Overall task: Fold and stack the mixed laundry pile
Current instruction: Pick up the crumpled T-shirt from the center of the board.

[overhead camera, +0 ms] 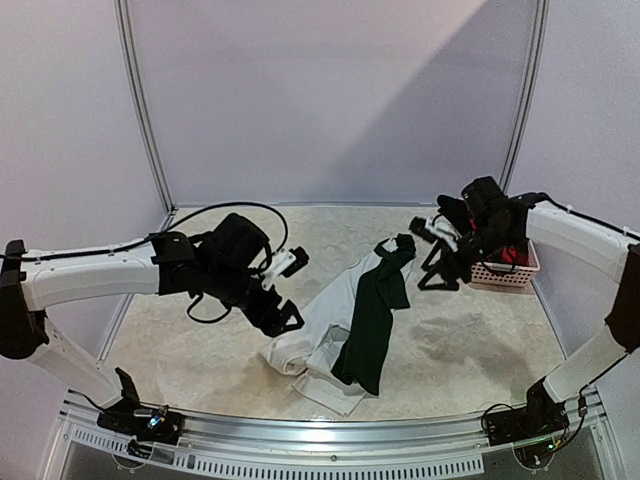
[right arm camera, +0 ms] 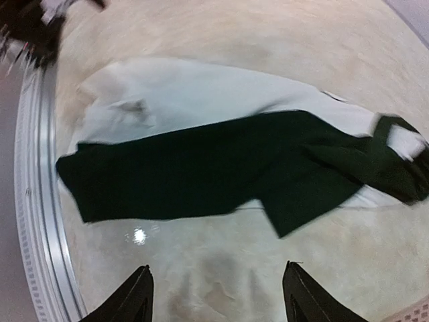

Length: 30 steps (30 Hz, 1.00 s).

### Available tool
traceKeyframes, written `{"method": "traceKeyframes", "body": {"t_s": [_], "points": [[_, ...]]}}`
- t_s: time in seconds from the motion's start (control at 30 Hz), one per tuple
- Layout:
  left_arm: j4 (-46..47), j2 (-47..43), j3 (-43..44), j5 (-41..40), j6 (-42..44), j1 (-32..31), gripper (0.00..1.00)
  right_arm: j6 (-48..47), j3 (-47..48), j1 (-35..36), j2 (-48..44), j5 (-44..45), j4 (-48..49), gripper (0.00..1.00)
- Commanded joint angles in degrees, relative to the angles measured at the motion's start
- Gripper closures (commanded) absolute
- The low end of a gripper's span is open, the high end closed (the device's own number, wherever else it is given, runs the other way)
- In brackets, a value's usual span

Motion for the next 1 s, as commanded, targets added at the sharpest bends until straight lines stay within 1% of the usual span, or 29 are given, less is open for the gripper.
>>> {"method": "traceKeyframes", "body": {"t_s": [0.0, 0.07, 0.17, 0.23, 0.3, 0.33, 0.47, 0.53, 0.63, 0.77, 0.87, 0.97], "points": [[4.3, 1.2, -4.6, 1.3, -7.6, -3.2, 0.13, -13.6, -6.2, 8.6, -4.0, 12.3, -1.0, 0.34], [8.2, 1.7, -6.1, 1.2, -10.3, -4.3, 0.12, -13.1, -5.9, 9.3, -2.6, 13.6, 1.9, 0.34], [8.8, 2.6, -5.2, 0.4, -11.4, -7.2, 0.12, -12.4, -3.6, 11.4, 1.1, 14.7, 4.1, 0.34], [7.9, 2.5, -4.2, -0.6, -10.8, -9.4, 0.13, -13.0, -3.3, 14.7, 3.6, 16.9, 4.9, 0.34], [8.4, 1.5, -4.7, -0.5, -10.1, -11.4, 0.12, -15.8, -4.5, 18.5, 3.9, 17.6, 4.5, 0.33], [8.8, 0.9, -5.4, 0.3, -10.2, -11.9, 0.12, -17.1, -5.3, 21.0, 3.6, 17.3, 4.1, 0.32], [10.3, -2.3, -9.9, 0.4, -12.6, -12.5, 0.12, -21.1, -7.7, 27.6, 3.0, 19.0, 2.8, 0.18], [12.0, -4.8, -13.0, -0.2, -14.0, -12.6, 0.12, -21.3, -8.5, 30.1, 3.6, 19.2, 3.4, 0.15], [13.5, -8.1, -16.6, -3.2, -16.3, -12.6, 0.12, -20.1, -9.4, 33.7, 4.8, 20.0, 6.3, 0.14], [16.4, -10.1, -22.1, -9.9, -19.5, -12.5, 0.11, -18.0, -9.5, 38.4, 8.4, 21.5, 9.9, 0.13], [18.2, -9.3, -24.8, -13.6, -21.5, -12.4, 0.10, -16.3, -9.1, 40.3, 12.0, 23.4, 12.2, 0.13], [18.5, -6.5, -25.5, -18.2, -21.8, -12.3, 0.10, -14.6, -9.3, 40.6, 14.4, 26.8, 15.8, 0.17]]}}
